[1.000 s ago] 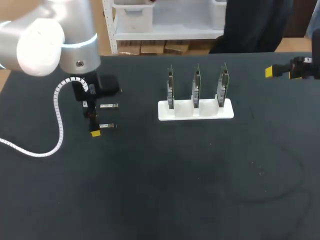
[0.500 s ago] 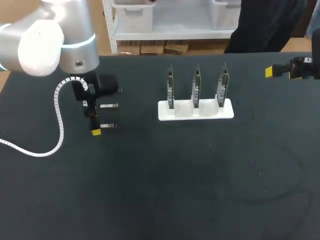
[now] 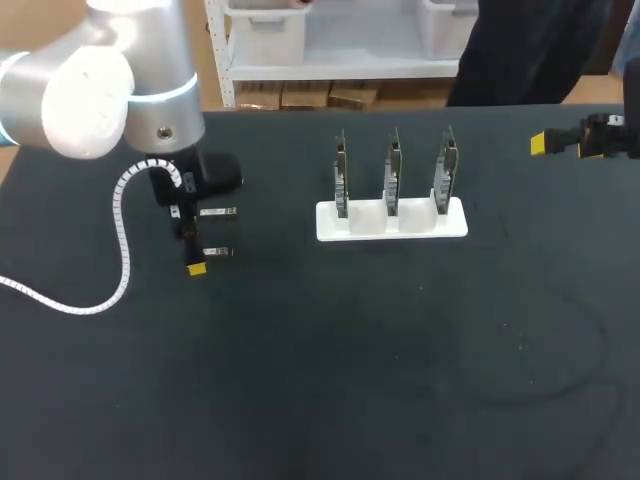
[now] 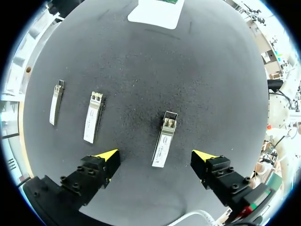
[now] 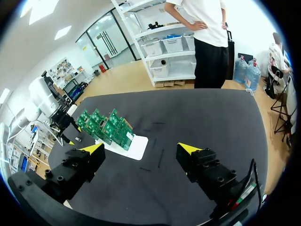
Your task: Pick up the optical module with the left hand, and insert it into the network port with the right hand.
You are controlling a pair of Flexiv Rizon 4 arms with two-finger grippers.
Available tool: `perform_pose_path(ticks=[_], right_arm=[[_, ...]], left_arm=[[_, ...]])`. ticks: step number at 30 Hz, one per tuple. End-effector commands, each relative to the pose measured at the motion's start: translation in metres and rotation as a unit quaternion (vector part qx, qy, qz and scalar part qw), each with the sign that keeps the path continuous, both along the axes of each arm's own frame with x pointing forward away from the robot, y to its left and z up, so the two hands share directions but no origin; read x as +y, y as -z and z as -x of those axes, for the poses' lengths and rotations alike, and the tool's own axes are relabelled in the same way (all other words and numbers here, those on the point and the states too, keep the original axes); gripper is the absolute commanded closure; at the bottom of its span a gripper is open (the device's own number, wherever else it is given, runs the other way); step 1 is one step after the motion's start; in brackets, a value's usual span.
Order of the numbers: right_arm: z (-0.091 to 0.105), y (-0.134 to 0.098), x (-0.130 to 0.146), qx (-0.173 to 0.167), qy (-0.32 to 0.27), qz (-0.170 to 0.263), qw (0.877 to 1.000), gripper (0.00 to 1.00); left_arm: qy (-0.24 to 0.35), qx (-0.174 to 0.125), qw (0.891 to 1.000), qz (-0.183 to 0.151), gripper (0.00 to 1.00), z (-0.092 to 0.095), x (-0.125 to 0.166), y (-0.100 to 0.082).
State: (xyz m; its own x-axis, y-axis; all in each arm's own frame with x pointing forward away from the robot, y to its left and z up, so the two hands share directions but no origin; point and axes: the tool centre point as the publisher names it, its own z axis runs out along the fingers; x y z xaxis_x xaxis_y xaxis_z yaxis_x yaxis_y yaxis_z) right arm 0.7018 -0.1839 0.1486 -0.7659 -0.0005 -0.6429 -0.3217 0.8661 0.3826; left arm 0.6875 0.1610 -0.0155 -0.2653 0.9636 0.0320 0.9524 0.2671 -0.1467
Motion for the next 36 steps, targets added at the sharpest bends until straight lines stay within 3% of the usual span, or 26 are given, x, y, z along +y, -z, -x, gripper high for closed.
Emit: perform_pose_path(ticks=[1, 3, 4, 5, 6, 20, 24, 30, 36], right_arm=[[0.001, -0.001, 0.0, 0.001, 0.001, 0.001, 1.0, 0.0], [0.001, -0.001, 0.0, 0.001, 0.001, 0.001, 1.0, 0.0], [0.001, -0.001, 0.0, 0.001, 0.001, 0.001, 1.0, 0.0], [0.001, -0.001, 0.0, 0.001, 0.001, 0.001, 1.0, 0.0], [0.001, -0.001, 0.0, 0.001, 0.001, 0.001, 1.0, 0.0], [0.001, -0.001, 0.0, 0.001, 0.001, 0.001, 1.0, 0.0], [0.001, -0.001, 0.0, 0.001, 0.001, 0.001, 1.0, 0.0], [0.001, -0.001, 0.0, 0.001, 0.001, 0.001, 1.0, 0.0], [0.001, -0.001, 0.0, 0.001, 0.001, 0.001, 1.0, 0.0]], left_arm=[[-0.001, 0.002, 1.0, 0.0, 0.0, 0.0, 0.002, 0.005], [0.001, -0.002, 1.0, 0.001, 0.0, 0.0, 0.002, 0.005], [0.001, -0.003, 1.0, 0.002, 0.56, 0.001, 0.002, 0.004], [0.0, -0.003, 1.0, 0.001, 0.93, 0.001, 0.002, 0.004], [0.0, -0.003, 1.0, 0.001, 1.0, 0.001, 0.001, 0.004], [0.001, -0.001, 1.0, 0.001, 1.0, 0.013, -0.006, 0.002], [-0.006, -0.015, 0.999, 0.037, 1.0, 0.016, -0.012, -0.01], [-0.021, -0.059, 0.992, 0.107, 1.0, 0.014, -0.022, -0.044], [-0.017, -0.113, 0.976, 0.184, 1.0, 0.006, -0.04, -0.083]])
